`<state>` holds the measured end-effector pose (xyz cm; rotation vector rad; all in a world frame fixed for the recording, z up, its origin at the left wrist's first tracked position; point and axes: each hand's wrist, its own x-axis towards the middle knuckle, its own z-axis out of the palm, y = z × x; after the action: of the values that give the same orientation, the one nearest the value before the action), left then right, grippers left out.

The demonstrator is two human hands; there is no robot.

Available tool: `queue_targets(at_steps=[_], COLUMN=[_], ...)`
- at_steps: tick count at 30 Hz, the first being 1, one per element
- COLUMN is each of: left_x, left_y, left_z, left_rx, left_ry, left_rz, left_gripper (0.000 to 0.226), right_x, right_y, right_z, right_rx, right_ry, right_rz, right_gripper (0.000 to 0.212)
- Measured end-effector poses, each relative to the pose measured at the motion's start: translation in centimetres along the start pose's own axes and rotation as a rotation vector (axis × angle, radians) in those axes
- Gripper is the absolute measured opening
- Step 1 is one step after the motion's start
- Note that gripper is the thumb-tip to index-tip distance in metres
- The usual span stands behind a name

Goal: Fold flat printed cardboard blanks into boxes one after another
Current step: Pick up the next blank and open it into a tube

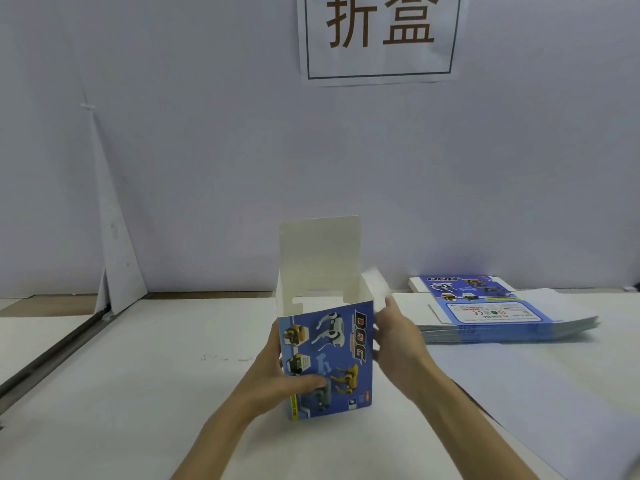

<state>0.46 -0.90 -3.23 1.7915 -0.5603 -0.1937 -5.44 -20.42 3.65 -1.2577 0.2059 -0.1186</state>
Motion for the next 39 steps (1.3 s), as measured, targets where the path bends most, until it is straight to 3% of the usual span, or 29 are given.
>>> queue_targets(at_steps=[2,3,6,7,9,11,13,15,20,24,28,30,33,37,39], left_x=[-0.1,-0.1,-0.9,-1.3,-2.0,-2.6,-2.7,-2.9,-4.1,-5.2,-3.7,-3.0,-2.5,-2.3,-2.2], left_y=[0.3,0.5,2.2,3.0,5.0,7.0,8.2,8.2,5.4,3.1,3.5,3.8,3.9,3.3,3.4], left_z=[0.0,-0.2,-1.2,-1.8,-3.3,-4.5,-5.0,-4.9,-3.2,0.7,1.6,1.2,1.3,1.4,1.3], left_rx=[0.018,0.041,0.161,0.22,0.331,0.525,0.685,0.714,0.53,0.126,-0.178,-0.183,-0.043,-0.094,-0.154], left_ry=[-0.003,-0.016,-0.047,0.014,0.203,0.306,0.3,0.292,0.452,0.412,0.339,0.257,0.204,0.219,0.226], left_rz=[0.002,0.003,0.056,0.112,0.313,0.514,0.62,0.635,0.633,0.378,0.127,0.043,-0.046,-0.047,-0.051], left_gripper=[0.089,0.093,0.118,0.12,0.102,0.078,0.06,0.052,0.05,0.069,0.113,0.104,0.074,0.061,0.056], right_x=[-0.2,-0.4,-1.6,-1.9,-1.8,-1.3,-1.0,-1.0,-1.3,-1.5,-2.8,-3.1,-1.7,2.2,4.1], right_y=[0.5,0.4,-1.3,-1.8,-2.0,-2.0,-1.9,-1.8,-2.1,-1.8,-3.5,-5.7,-9.3,-12.3,-12.6], right_z=[-0.1,-0.4,-0.9,-0.9,-1.2,-1.8,-2.4,-2.7,-2.8,-2.4,-2.1,-1.5,0.6,3.7,4.8], right_rx=[-0.076,-0.127,-0.469,-0.638,-0.902,-1.019,-1.074,-1.108,-1.066,-0.965,-0.987,-0.996,-1.091,-1.422,-1.463], right_ry=[0.009,0.05,0.06,0.003,-0.102,-0.123,-0.134,-0.149,-0.202,-0.2,-0.17,-0.089,0.05,-0.057,-0.145], right_rz=[-0.04,-0.157,-0.771,-0.919,-1.039,-1.061,-1.064,-1.067,-0.969,-0.904,-0.973,-1.093,-1.165,-0.826,-0.687], right_gripper=[0.044,0.055,0.074,0.076,0.067,0.045,0.029,0.03,0.039,0.038,0.017,0.016,0.033,0.041,0.045])
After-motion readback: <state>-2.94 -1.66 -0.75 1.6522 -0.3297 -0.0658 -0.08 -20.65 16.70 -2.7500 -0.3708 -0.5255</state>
